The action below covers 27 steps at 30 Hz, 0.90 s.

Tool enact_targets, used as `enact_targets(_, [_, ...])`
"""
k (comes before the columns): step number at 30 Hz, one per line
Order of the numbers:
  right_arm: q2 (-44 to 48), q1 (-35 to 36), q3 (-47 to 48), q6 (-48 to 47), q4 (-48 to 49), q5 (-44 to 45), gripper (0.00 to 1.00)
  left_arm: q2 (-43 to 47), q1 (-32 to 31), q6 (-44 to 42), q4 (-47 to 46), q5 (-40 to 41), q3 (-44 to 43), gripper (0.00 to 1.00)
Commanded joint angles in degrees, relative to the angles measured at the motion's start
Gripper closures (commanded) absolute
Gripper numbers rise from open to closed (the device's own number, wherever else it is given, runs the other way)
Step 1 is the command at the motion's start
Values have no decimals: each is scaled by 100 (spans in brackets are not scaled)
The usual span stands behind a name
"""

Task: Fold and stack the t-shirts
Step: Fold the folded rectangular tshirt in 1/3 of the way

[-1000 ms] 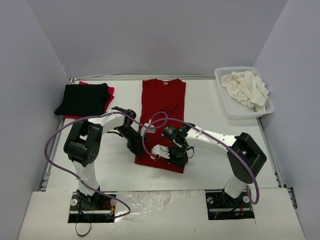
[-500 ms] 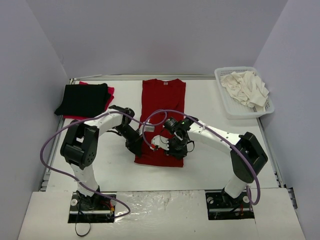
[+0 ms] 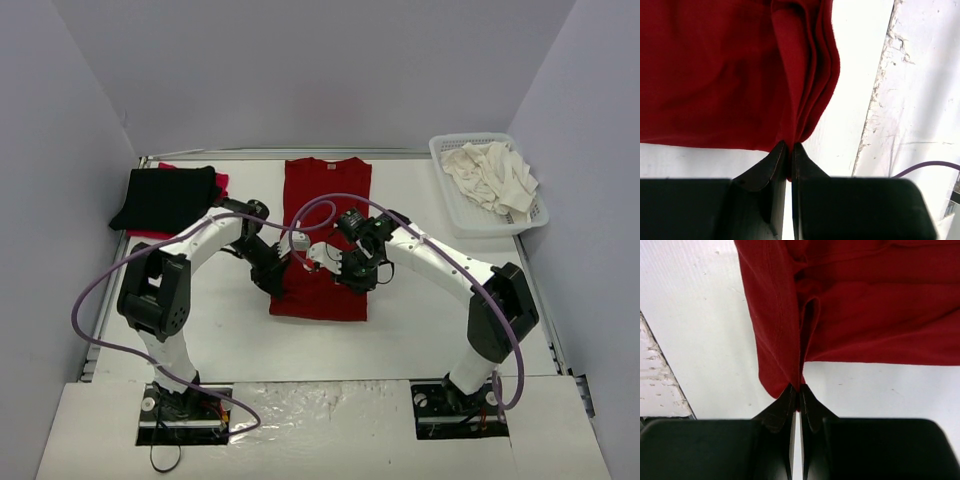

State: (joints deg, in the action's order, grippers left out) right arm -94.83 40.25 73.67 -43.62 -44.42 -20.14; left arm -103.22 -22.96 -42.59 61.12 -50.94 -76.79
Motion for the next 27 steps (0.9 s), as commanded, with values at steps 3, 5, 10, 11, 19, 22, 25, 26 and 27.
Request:
enact_targets(3, [-124, -228, 559, 73, -365, 238, 100, 136, 64, -118, 313, 75, -511, 98])
enact_targets(5, [-211, -307, 701, 29, -365, 282, 100, 101, 90, -57, 278, 145, -670, 98])
enact_targets(10, [-527, -509, 1236, -77, -365, 370, 100, -40, 213, 14, 286, 312, -1196, 98])
enact_targets(11, [-589, -579, 1316, -86, -356, 388, 100, -119, 230, 22, 304, 330, -1302, 98])
enact_targets(19, [-1266, -896, 2089, -270, -374, 520, 100, -866, 389, -188, 795, 453, -2506, 98])
enact_targets(22, [-1521, -1045, 2362, -323, -374, 555, 100, -1182, 406, -267, 945, 479, -2963, 98])
enact_targets(25, [-1714, -1185, 2617, -367, -383, 573, 100, -1481, 415, -338, 1129, 480, -3438, 98])
enact_targets(26, [-1767, -1230, 2678, -376, -374, 581, 100, -1621, 424, -347, 1165, 480, -3552, 98])
enact_targets(27, [-1854, -1256, 2801, -384, -383, 616, 100, -1675, 433, -355, 1182, 480, -3649, 98])
